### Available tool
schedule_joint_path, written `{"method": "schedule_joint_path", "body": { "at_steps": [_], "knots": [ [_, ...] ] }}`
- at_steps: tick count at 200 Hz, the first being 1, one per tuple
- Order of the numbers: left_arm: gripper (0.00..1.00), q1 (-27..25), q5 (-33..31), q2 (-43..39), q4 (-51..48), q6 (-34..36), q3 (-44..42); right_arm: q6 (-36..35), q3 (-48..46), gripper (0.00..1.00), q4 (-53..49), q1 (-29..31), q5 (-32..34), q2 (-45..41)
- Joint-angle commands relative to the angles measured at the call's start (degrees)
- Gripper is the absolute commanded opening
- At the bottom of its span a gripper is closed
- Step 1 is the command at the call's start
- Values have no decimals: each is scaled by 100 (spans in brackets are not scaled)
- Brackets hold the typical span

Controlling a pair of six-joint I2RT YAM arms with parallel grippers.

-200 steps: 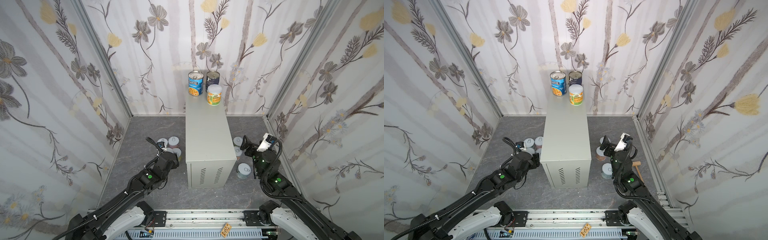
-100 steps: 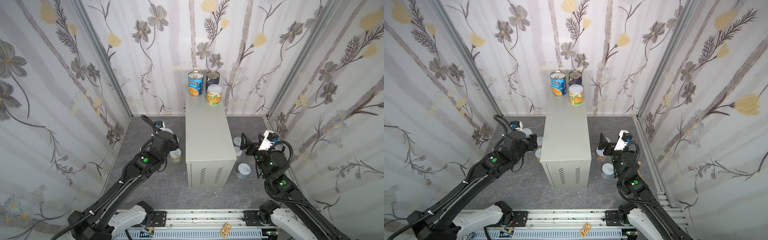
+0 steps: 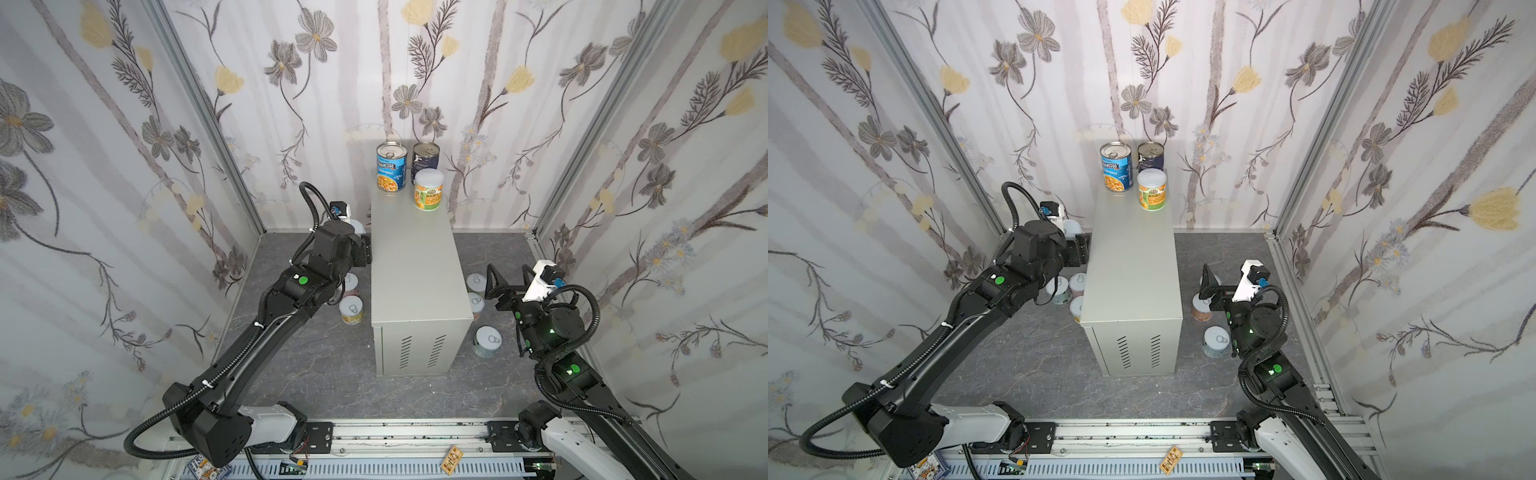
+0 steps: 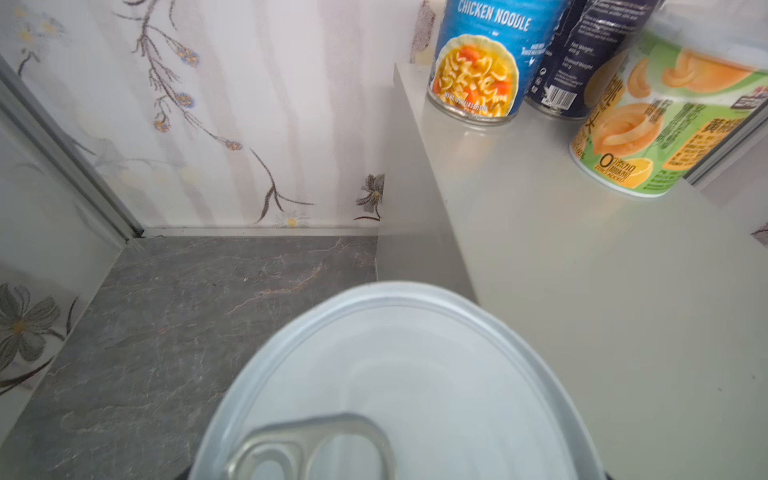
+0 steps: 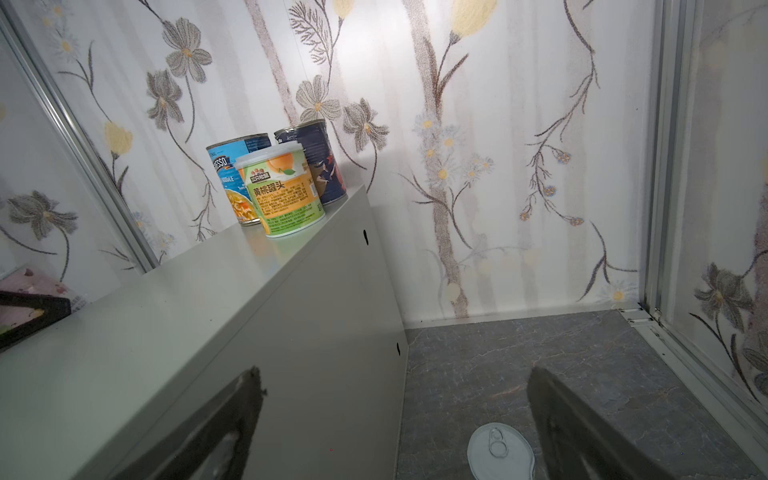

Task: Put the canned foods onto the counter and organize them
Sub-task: 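Lift the pink-labelled can up toward the cabinet top with the left gripper, then carry the held can over the cabinet top beside the Progresso can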

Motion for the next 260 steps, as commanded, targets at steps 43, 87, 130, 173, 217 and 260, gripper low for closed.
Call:
{"method": "schedule_joint_path", "body": {
  "at_steps": [43, 87, 130, 173, 217, 260],
  "knots": [
    [0, 32, 797, 1294, -665, 860, 2117, -38, 232, 100, -36, 0, -100, 149],
    [0, 46, 871, 1968, -921, 1087, 3088, 5, 240, 100, -98, 0, -48, 170],
    [0, 50, 1100, 2774, -1536, 1117, 4237, 72, 280, 100, -207, 0, -21, 193],
    [0, 47, 1155, 3409, -2044, 1063, 5202, 111, 283, 100, -308, 0, -8, 193],
    [0, 38, 1148, 3836, -2380, 1044, 5789, 124, 288, 100, -331, 0, 15, 210],
    [8, 39, 1093, 3936, -2297, 1019, 5789, 146, 285, 100, -372, 0, 56, 219]
  ]
}}
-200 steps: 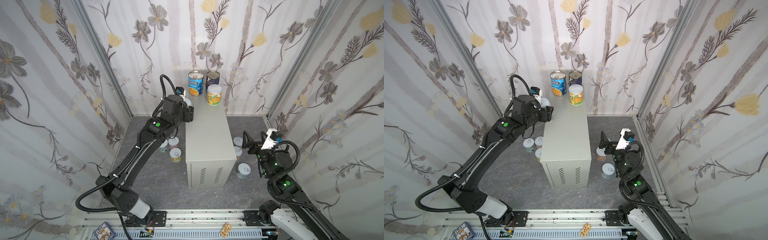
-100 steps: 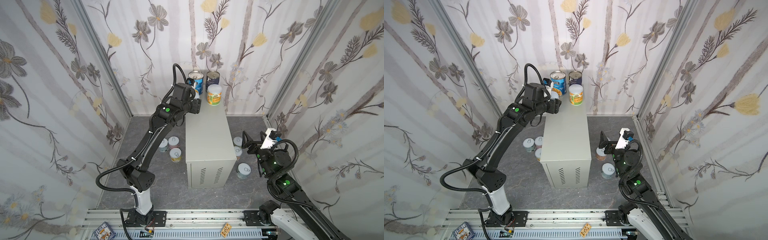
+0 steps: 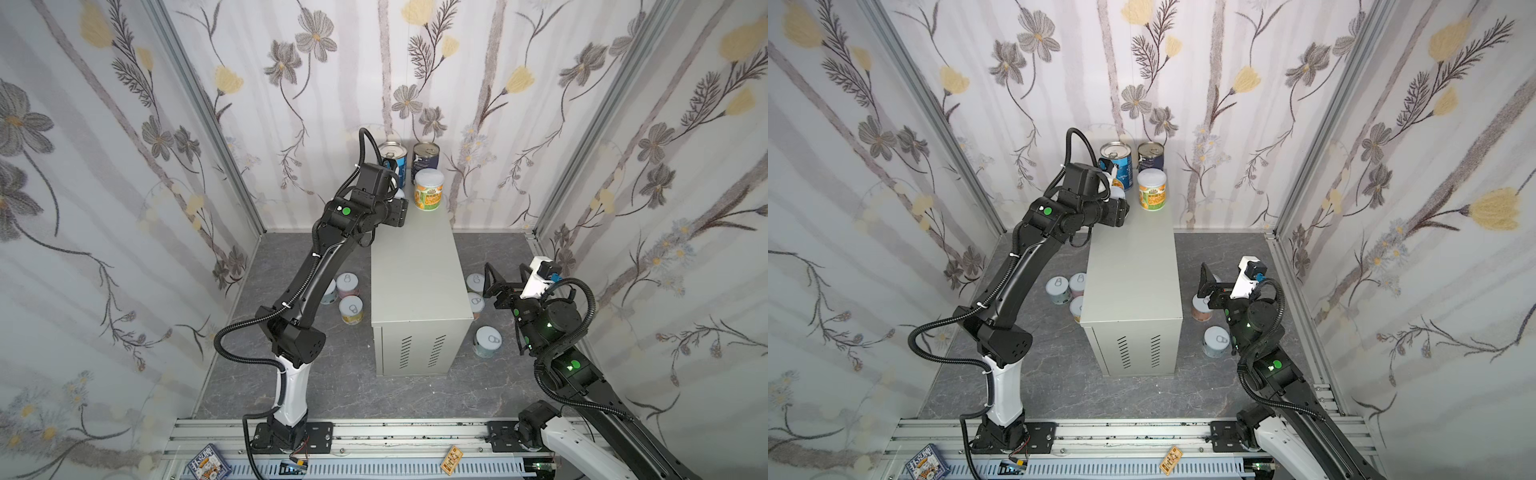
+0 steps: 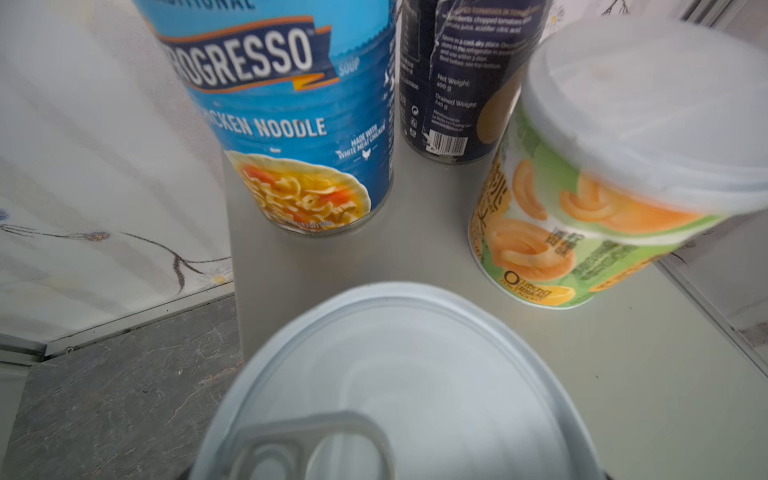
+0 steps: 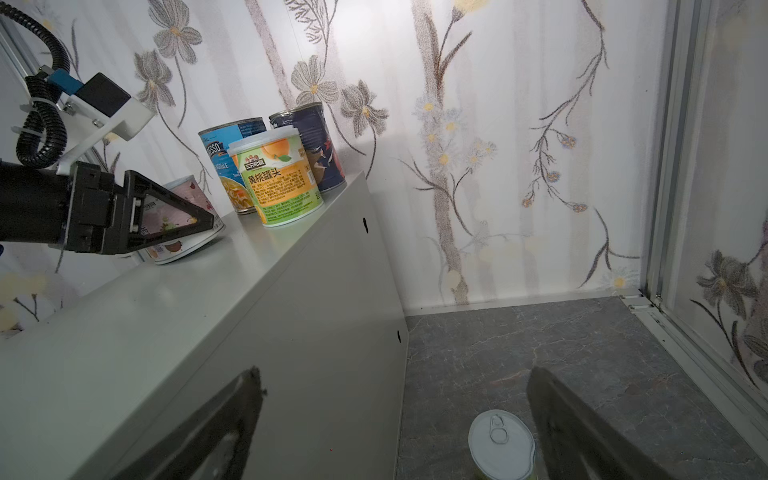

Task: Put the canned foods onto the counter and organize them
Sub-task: 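Carry the held can over the cabinet top beside the Progresso can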

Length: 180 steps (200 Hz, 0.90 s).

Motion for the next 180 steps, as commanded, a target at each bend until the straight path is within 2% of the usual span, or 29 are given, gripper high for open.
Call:
{"method": "schedule_joint_path", "body": {
  "at_steps": [1, 41, 56, 72, 130, 180],
  "knots": [
    [8, 7, -67, 44, 246, -21, 71, 46, 37, 100, -37, 3, 91, 31],
    [21, 7, -21, 163, 258, -34, 180, 78, 38, 100, -86, 0, 88, 14],
    [34, 0, -63, 217, 276, -58, 229, 89, 27, 100, -110, 3, 98, -12],
    [42, -5, -34, 238, 337, -75, 238, 99, 0, 100, -137, -2, 122, -55],
    [59, 8, -388, 420, 367, -70, 443, 64, -81, 100, -203, 1, 231, -182],
    [64, -1, -375, 565, 515, -66, 563, 35, -131, 100, -260, 3, 293, -258]
  ]
}}
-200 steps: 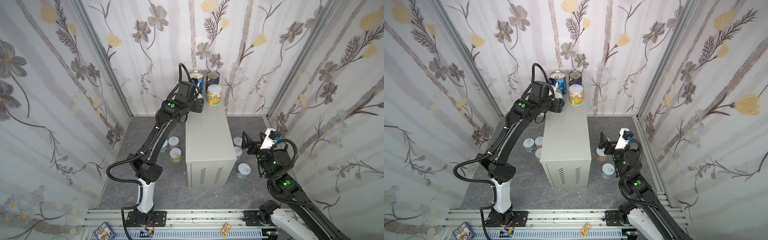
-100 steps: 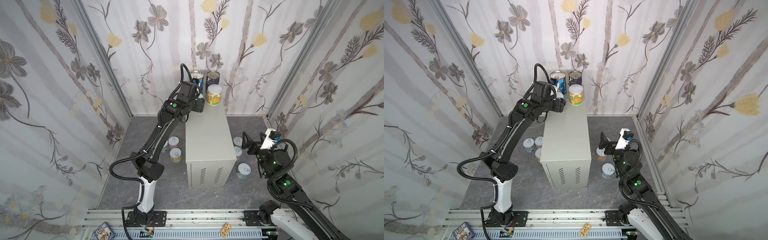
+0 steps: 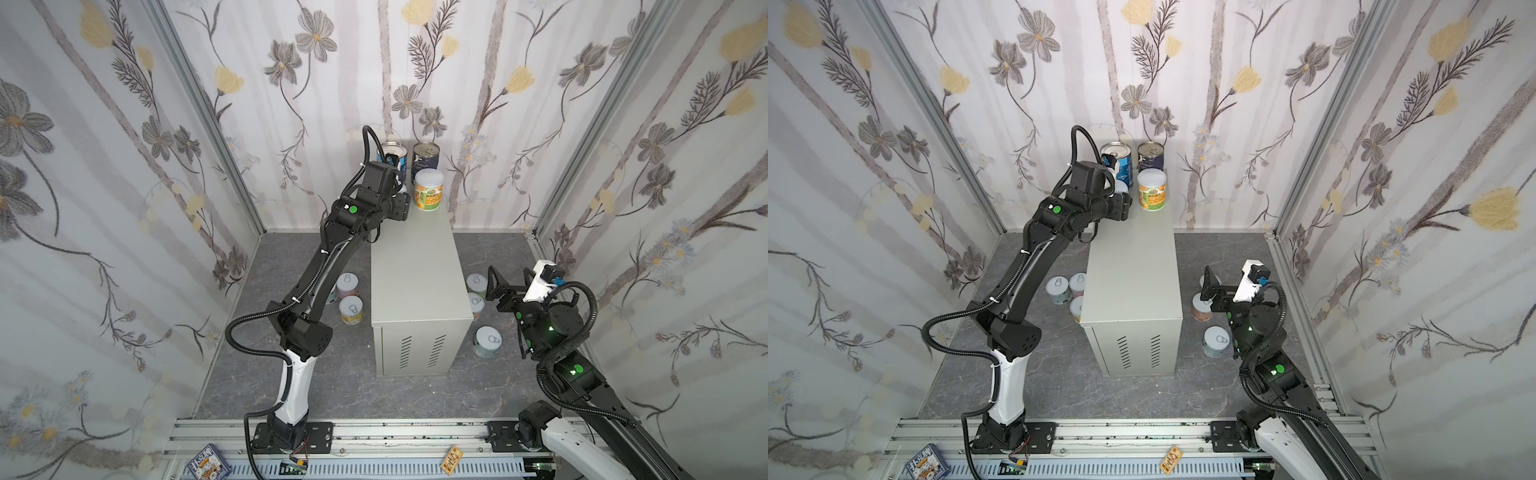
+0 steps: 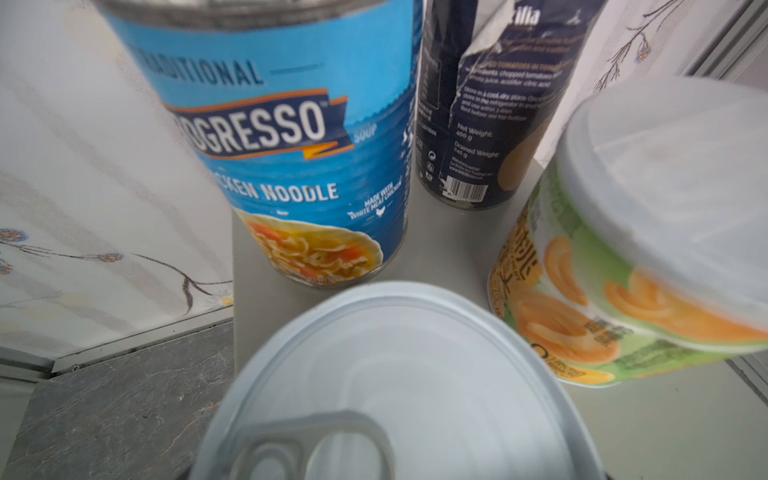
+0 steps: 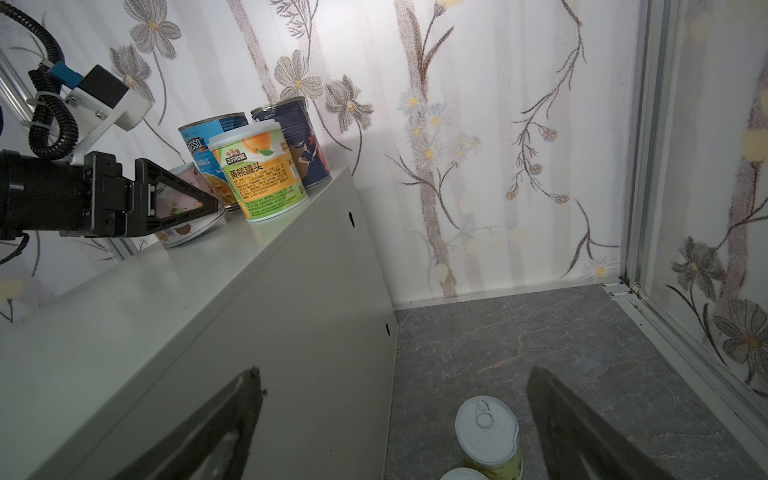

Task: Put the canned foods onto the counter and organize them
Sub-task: 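Carry the held can over the cabinet top beside the Progresso can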

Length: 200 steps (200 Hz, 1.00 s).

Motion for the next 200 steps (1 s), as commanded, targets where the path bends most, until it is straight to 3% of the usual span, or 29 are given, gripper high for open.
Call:
{"method": "schedule_joint_path", "body": {
  "at_steps": [1, 108, 124, 200],
  "knots": [
    [64, -1, -74, 61, 188, -18, 65, -16, -39, 100, -29, 0, 99, -29],
    [91, -15, 157, -82, 283, 14, 90, -42, -91, 100, -65, -1, 177, -185],
    [100, -15, 236, -195, 148, -57, 83, -44, -103, 100, -90, 0, 190, -218],
    [100, -15, 363, -685, -66, -166, -536, -182, -66, 100, -77, -6, 275, -232]
  ]
}}
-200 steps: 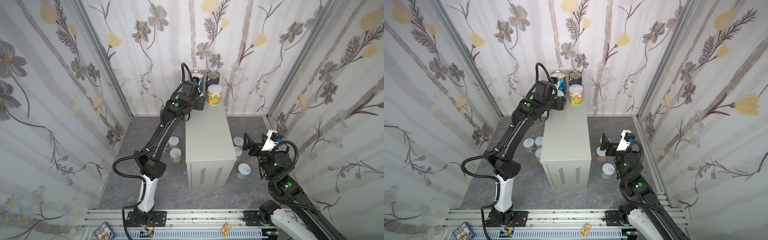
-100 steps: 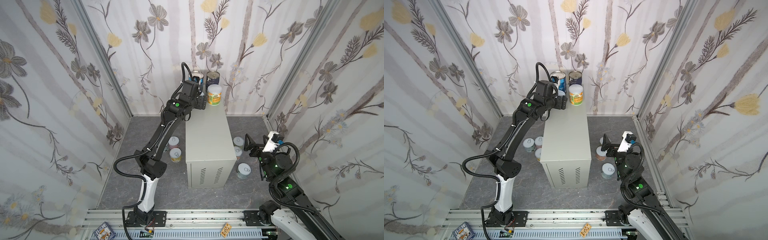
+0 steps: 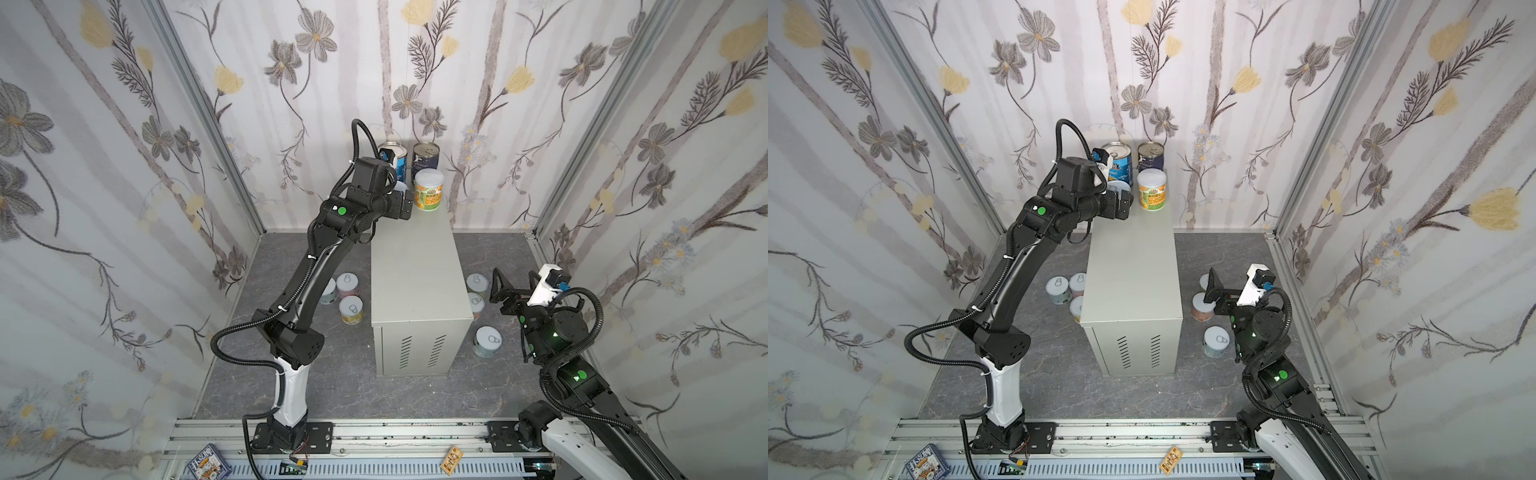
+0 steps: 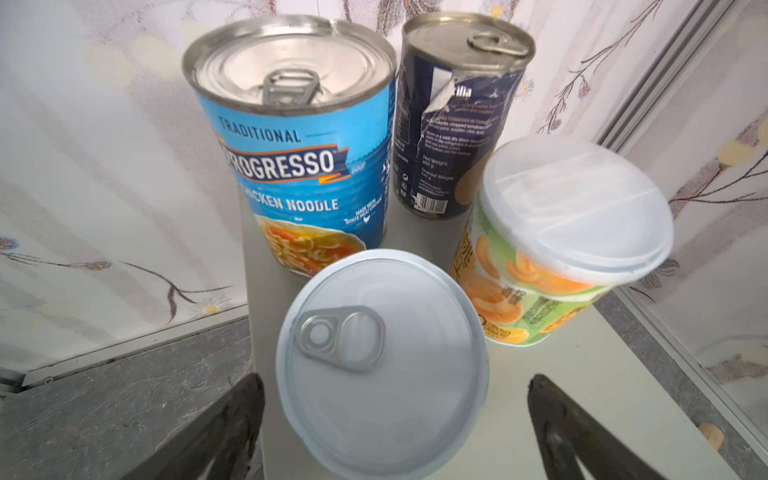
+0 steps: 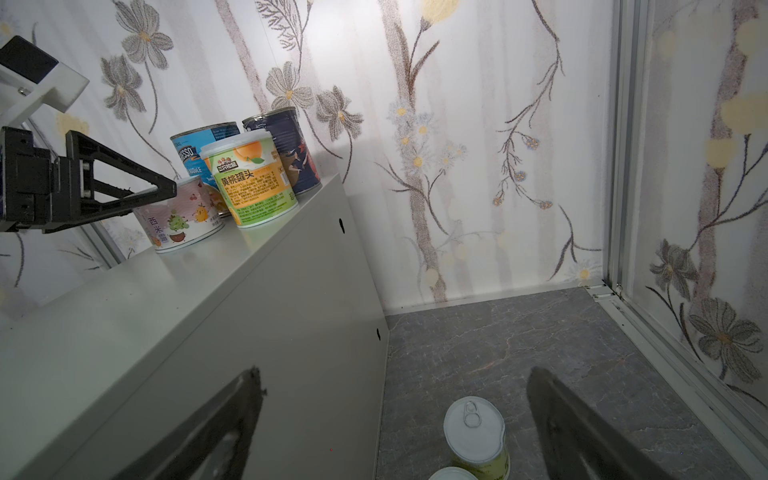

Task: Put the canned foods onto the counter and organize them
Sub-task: 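Carry the held can over the cabinet top beside the Progresso can, then lower the held can onto the cabinet top in front of the Progresso can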

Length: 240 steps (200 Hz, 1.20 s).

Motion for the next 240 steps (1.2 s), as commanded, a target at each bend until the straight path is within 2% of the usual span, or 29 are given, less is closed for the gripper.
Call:
{"method": "schedule_joint_path", "body": {
  "at_steps": [1, 77, 168, 240],
  "knots": [
    [100, -1, -1, -69, -79, -40, -108, -115, 48, 100, -31, -5, 84, 39],
    [100, -1, -205, -25, 125, -9, -304, -71, -58, 100, -49, 2, 120, -75],
    [83, -5, -249, 80, 280, 67, -304, -71, -68, 100, -53, 2, 137, -67],
    [77, -3, -248, 167, 367, 100, -269, -40, -76, 100, -58, 0, 153, -99]
  ]
}}
